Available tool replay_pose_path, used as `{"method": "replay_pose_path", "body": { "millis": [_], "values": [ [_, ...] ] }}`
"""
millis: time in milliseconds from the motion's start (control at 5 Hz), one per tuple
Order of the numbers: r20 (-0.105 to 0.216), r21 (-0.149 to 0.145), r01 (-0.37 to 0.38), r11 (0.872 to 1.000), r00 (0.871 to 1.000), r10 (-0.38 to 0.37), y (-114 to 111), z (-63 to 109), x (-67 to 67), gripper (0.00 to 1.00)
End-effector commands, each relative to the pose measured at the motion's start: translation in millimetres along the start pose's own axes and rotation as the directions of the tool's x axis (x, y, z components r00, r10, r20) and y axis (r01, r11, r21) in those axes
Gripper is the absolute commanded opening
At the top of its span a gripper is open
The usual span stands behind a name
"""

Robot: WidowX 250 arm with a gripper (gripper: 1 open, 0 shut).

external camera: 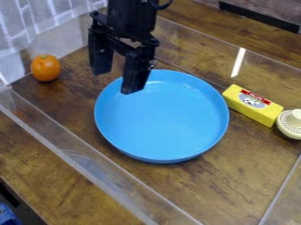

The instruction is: Put the orange ball in the blue tray

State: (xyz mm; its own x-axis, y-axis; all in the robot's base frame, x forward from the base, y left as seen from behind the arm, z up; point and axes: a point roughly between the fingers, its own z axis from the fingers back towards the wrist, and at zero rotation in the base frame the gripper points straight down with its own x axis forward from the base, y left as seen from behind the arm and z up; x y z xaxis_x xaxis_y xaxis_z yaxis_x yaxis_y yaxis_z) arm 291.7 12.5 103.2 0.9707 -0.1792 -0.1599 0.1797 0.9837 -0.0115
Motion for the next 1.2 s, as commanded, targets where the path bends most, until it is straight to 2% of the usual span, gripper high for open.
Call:
{"method": "replay_pose_path", "body": {
  "millis": [0, 600, 1000],
  "values": [
    [0.020, 0.007, -0.001, 1.000, 1.000, 0.001, 10, 5.1, -1.3, 1.00],
    [-0.010, 0.012, 0.084, 0.996, 0.996, -0.084, 25, -2.8, -4.7, 1.00],
    [-0.017, 0.021, 0.151, 0.988, 0.988, -0.151, 39, -5.4, -7.8, 1.00]
  ]
}}
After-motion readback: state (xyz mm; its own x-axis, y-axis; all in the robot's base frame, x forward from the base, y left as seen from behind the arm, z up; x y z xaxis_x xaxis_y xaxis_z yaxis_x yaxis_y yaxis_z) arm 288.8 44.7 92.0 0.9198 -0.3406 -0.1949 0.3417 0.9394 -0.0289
